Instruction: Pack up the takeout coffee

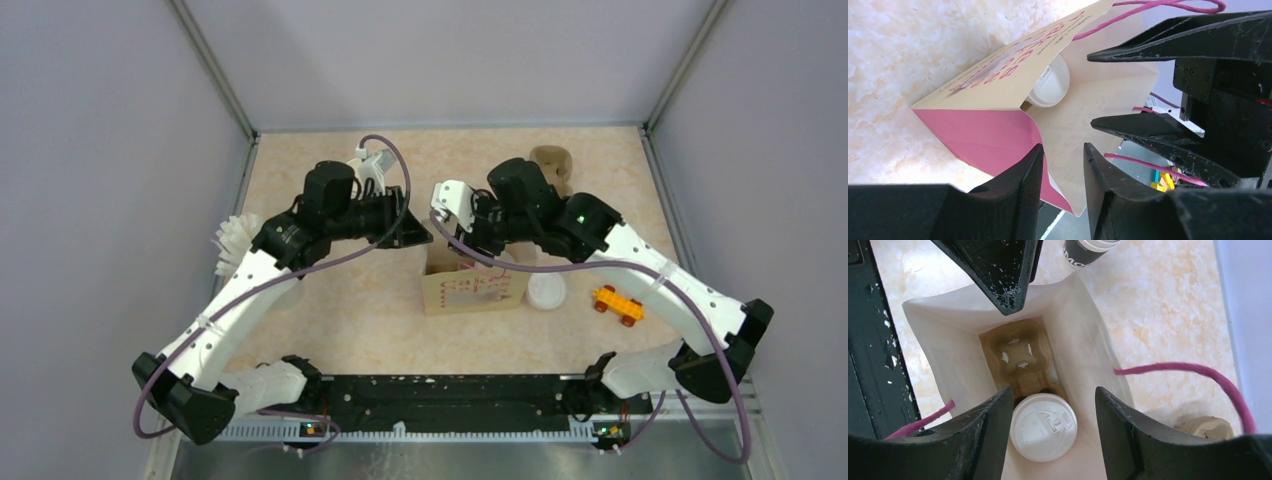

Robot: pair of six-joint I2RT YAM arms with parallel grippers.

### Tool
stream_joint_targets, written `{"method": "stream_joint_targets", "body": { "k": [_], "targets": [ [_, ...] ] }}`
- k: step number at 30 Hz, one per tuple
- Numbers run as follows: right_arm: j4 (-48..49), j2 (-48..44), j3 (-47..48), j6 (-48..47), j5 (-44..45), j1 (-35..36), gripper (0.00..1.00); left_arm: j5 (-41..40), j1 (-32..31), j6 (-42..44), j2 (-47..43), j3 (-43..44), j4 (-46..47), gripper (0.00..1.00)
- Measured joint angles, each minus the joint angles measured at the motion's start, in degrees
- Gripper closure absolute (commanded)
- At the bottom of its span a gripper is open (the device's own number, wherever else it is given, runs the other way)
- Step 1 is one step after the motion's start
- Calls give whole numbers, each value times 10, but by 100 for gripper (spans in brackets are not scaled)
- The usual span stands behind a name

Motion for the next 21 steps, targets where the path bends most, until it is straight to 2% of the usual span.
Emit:
{"method": "stream_joint_targets", "body": {
  "k": [3,11,12,13,14,15,17,21],
  "targets": [
    [9,-12,-1,10,2,-5,40,-6,0,12,6,19,-13,56],
    [28,-38,-2,31,10,-8,40,-21,0,50,21,58,-34,34],
    [33,-41,-2,34,10,-8,40,-25,0,55,24,64,-40,31],
    [36,-44,-1,38,9,-8,40,-29,0,60,27,71,-46,22],
    [35,-46,2,41,9,-8,39,-32,0,66,30,79,-52,8],
    [34,-46,9,46,9,-8,38,-35,0,72,33,87,-56,2],
    [31,-46,28,59,10,-8,37,-45,0,81,36,102,-66,1],
    [19,-46,92,102,24,-8,28,-63,0,92,36,134,-87,1]
  ]
}}
